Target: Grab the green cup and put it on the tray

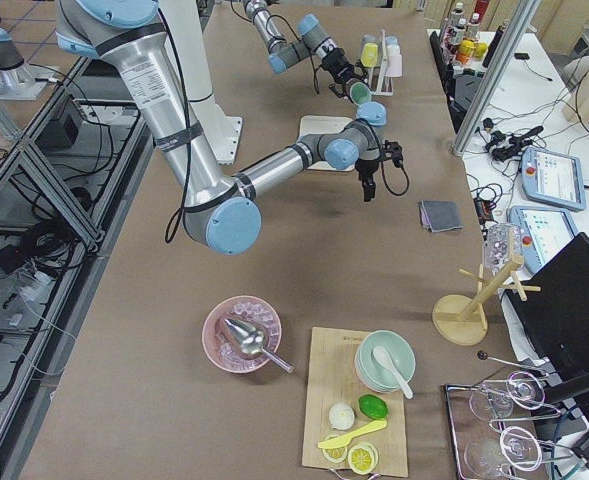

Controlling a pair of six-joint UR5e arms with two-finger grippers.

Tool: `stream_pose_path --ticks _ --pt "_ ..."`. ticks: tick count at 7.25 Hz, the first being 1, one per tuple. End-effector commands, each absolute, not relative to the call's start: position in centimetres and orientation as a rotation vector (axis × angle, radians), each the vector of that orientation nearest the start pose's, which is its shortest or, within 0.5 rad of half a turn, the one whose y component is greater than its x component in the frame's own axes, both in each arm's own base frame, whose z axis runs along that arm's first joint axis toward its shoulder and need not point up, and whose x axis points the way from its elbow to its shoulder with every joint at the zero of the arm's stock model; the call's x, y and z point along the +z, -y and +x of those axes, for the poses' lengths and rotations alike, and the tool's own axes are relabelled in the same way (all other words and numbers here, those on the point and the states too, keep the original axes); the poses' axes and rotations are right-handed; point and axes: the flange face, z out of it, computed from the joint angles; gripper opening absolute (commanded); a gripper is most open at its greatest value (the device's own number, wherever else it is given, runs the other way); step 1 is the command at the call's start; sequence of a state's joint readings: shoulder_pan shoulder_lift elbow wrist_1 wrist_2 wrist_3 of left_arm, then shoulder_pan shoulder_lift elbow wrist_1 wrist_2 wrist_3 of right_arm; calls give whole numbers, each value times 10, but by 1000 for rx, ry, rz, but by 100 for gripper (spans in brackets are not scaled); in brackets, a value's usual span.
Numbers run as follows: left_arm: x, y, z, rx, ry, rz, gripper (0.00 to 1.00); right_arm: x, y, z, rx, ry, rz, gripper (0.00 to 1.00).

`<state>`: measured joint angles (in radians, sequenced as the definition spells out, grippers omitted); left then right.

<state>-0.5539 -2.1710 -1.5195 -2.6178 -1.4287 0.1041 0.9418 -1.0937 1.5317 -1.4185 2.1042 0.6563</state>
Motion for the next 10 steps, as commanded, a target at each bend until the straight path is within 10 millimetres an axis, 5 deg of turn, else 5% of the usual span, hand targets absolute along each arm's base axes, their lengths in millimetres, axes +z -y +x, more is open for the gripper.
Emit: stream_pose_path --ticks 1,3,5,7,9,10 --pt "225 474 513 652 -930 1463 0 455 625 -197 -172 718 88 100" --pt "210 473 526 600 -1084 1427 0 536 586 -65 -169 750 85 100" --pt "213 461 534 604 -1205 1323 0 614 517 30 -185 727 91 100" --pt "249 454 549 582 -1278 1294 0 662 471 71 -112 732 44 100" --pt "290 434 564 536 -1284 1301 0 673 456 83 -77 727 31 100" --pt "289 432 563 530 -1294 1313 0 673 456 85 -78 719 32 100"
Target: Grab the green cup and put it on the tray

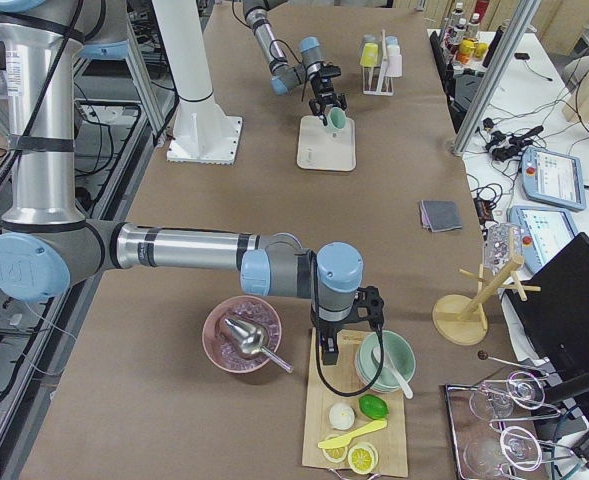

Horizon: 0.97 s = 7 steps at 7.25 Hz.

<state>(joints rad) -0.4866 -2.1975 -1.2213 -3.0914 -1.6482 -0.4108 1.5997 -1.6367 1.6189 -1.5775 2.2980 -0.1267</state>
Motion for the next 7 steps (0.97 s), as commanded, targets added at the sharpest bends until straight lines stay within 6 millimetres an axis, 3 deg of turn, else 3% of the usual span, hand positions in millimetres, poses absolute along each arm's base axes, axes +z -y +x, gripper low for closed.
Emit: stream_pose_path --ticks 1,5,7 --pt "286 433 560 502 -1295 1341 0 673 456 85 -76 718 31 100" --pt "298 443 564 407 -1221 1375 0 678 454 85 -76 708 24 100" --pt "289 444 568 399 -1225 1383 0 678 454 85 -75 706 22 100"
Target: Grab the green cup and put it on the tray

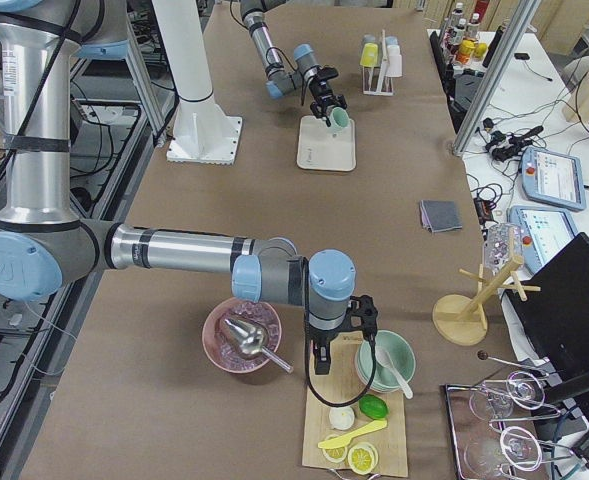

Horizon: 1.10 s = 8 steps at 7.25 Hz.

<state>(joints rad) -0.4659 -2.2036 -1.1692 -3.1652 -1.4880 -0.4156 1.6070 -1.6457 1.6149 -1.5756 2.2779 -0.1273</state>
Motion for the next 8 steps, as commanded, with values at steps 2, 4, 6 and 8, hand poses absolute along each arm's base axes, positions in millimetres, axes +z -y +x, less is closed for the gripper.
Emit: stream_pose_path --ticks 2,4,6,8 --pt "290 451 576 367 -1187 1386 0 680 455 85 -75 699 21 100" --pt "289 449 579 370 -1190 1383 0 678 456 87 -77 692 26 100" --pt "296 437 589 389 -1195 1365 0 680 451 87 -75 694 24 100" --pt "299 426 596 402 -1202 1354 0 676 454 87 -72 707 33 100"
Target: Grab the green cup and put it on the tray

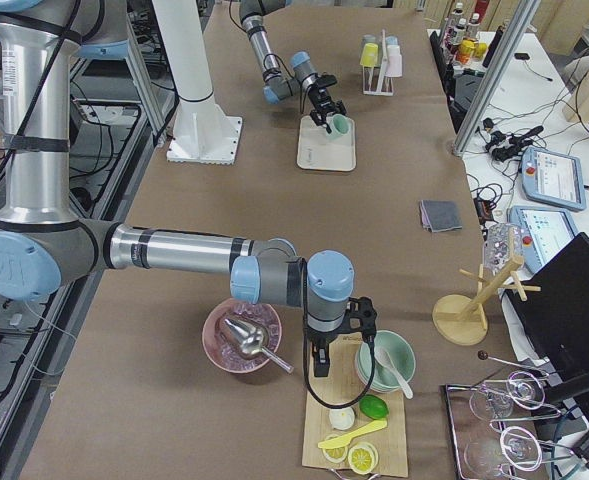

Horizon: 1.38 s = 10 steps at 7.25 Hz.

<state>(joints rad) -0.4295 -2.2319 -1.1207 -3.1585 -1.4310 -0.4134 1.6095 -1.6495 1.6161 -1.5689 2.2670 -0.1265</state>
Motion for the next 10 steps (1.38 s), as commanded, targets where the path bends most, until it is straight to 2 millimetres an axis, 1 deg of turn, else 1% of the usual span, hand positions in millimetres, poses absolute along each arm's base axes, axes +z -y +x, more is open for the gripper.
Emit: stream_pose_path --ticks 1,2,4,5,6,7,9,10 --pt "299 425 597 404 -1204 1353 0 671 456 89 -69 709 44 100" --pt "296 425 597 404 -1208 1355 0 671 457 90 -67 711 46 100" --pt "296 425 597 406 -1209 1354 25 670 458 90 -60 708 44 100" --pt "294 425 597 409 -1217 1354 47 671 458 90 -59 709 43 100" --pt "295 425 597 408 -1210 1356 59 670 458 90 -60 711 45 100" --pt "294 425 597 408 -1209 1359 67 671 458 90 -59 711 43 100" --pt "294 425 597 410 -1212 1359 79 669 459 90 -61 710 48 100" --pt "292 424 596 412 -1216 1360 98 671 458 90 -60 709 45 100"
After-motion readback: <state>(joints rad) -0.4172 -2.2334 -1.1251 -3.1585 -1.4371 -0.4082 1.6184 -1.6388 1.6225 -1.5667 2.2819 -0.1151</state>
